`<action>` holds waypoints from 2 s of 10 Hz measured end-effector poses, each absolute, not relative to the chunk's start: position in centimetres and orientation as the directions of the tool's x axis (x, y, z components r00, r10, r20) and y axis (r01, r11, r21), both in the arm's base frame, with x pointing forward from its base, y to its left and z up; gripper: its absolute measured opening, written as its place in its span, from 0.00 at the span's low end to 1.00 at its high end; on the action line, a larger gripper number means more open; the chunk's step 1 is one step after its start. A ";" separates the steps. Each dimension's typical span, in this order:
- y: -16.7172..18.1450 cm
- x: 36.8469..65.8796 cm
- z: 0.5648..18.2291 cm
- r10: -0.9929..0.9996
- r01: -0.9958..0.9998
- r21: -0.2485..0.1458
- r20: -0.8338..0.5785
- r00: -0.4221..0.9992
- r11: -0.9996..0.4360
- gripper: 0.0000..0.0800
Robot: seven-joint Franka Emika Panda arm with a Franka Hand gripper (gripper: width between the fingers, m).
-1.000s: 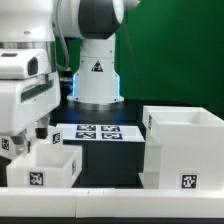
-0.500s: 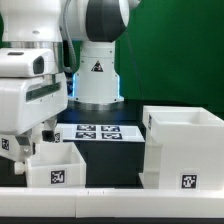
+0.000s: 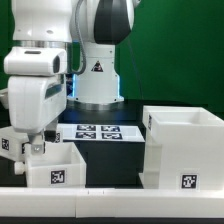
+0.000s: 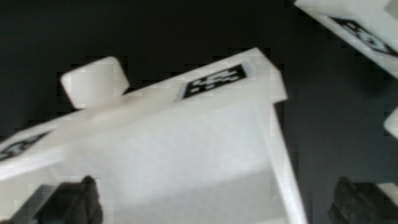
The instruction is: Assemble drawer
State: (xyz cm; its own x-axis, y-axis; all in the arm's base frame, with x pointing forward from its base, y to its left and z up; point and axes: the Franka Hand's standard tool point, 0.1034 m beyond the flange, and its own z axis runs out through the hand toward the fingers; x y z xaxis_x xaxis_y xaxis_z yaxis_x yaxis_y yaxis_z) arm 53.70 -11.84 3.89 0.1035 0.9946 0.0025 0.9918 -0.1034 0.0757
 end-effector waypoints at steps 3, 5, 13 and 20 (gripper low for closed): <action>-11.9 53.5 3.7 0.994 0.992 0.069 0.001 0.108 -0.108 0.81; -12.0 53.5 3.6 0.994 0.992 0.067 0.001 0.109 -0.109 0.81; -12.7 53.4 1.2 0.993 0.993 0.041 -0.004 0.115 -0.115 0.81; -12.7 53.4 1.2 0.993 0.993 0.040 -0.004 0.115 -0.115 0.05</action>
Offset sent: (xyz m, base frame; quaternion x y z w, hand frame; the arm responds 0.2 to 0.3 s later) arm 0.0000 0.0000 0.0000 0.0000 0.0000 0.0000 1.0000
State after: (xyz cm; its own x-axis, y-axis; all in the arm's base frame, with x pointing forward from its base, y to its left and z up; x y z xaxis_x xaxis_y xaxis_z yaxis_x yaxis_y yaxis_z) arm 53.36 -12.71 1.16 0.1152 0.9933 -0.0036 0.9926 -0.1150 0.0398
